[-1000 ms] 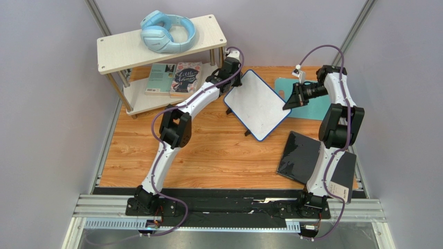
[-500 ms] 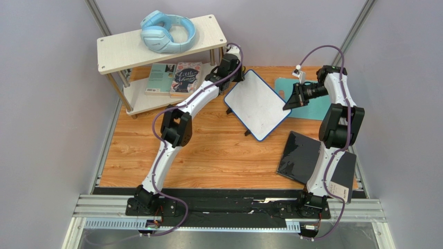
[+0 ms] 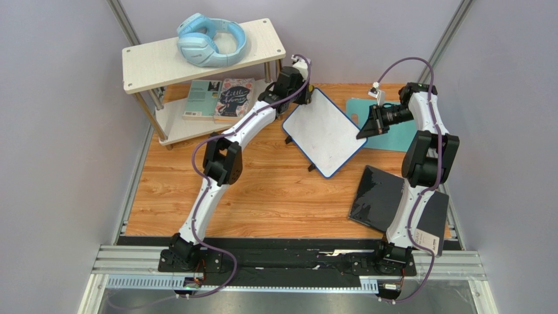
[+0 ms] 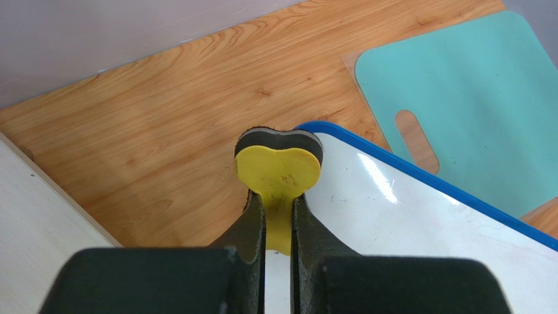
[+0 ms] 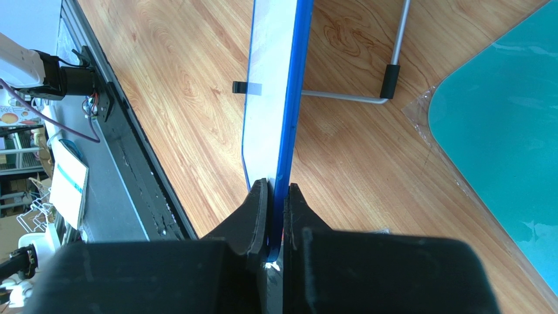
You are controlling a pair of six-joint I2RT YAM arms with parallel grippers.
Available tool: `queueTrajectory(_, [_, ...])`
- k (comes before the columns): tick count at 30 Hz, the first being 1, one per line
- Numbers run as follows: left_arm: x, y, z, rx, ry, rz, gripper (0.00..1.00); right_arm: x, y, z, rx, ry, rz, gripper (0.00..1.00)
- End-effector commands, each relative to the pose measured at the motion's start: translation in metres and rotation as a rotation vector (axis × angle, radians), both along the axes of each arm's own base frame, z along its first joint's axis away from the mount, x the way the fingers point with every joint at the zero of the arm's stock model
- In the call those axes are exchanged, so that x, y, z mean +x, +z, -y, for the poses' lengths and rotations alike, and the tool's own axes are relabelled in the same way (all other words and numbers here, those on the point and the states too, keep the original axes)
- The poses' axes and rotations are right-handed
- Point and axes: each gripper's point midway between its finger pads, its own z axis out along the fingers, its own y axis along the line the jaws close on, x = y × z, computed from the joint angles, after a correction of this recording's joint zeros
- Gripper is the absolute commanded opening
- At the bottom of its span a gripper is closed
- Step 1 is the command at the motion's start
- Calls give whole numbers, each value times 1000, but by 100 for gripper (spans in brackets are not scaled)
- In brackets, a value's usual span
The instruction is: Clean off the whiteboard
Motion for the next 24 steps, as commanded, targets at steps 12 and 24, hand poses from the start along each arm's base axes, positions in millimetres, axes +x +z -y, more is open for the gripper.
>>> queueTrajectory(12, [-67,-88,-20,18,-34,-459,0,-48,8,-1,-59,125,-86,0])
queueTrajectory(24, [-152,-123,-17,88,-210,-673,0,-47,10,-2,-54,122,-81,0])
